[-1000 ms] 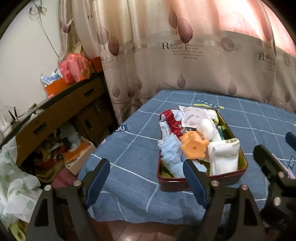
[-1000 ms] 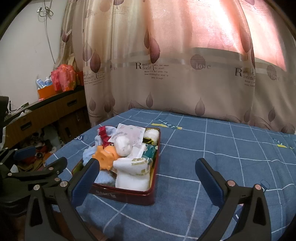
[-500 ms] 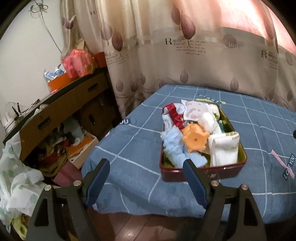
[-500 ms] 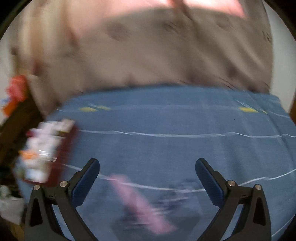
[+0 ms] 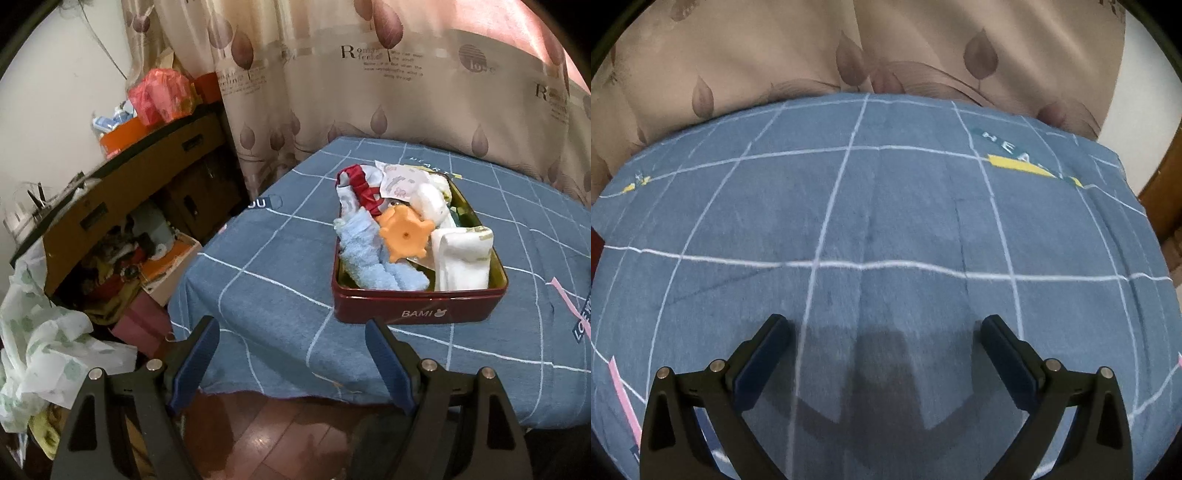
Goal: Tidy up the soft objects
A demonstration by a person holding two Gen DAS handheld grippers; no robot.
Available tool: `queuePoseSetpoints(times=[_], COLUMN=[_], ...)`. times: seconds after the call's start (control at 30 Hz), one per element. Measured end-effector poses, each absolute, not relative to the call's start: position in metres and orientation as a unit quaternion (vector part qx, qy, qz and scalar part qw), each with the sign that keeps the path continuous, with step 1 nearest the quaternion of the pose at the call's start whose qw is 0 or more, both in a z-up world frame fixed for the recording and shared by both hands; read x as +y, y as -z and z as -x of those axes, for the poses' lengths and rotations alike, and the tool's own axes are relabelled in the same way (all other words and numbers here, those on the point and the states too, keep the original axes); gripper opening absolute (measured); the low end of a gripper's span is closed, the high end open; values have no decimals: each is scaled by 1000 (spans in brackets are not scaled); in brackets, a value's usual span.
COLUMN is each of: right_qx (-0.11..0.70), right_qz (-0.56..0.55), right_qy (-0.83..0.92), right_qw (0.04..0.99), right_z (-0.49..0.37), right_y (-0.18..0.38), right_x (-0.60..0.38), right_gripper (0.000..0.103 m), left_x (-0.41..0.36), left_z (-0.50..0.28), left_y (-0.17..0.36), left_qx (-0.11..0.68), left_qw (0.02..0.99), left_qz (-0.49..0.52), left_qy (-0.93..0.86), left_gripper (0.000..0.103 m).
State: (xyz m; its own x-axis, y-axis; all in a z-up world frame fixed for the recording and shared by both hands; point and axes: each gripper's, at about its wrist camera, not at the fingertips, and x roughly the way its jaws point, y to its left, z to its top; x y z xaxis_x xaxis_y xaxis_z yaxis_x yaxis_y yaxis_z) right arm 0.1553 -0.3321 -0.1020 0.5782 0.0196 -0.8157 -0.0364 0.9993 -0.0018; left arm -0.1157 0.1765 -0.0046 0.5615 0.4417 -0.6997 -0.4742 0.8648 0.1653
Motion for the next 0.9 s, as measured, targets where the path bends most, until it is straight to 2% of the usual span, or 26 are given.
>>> queuePoseSetpoints(times=[0.43, 0.7, 0.9], right_qx=[449, 449, 449], right_qz=[3, 3, 3], right_qy=[-21, -21, -21], right_qw=[893, 893, 893], right_z=[-155, -156, -156], right_y=[104, 105, 105], right_x=[-335, -335, -335], right_gripper=[103, 103, 103], left_x=[185, 191, 199], left_z=[106, 111, 103], left_y=[19, 14, 23], left_qx=[429, 411, 429], left_qw=[870, 874, 867], left_qz=[46, 53, 62], left_qy=[-240, -256, -246], left_gripper=[83, 83, 83])
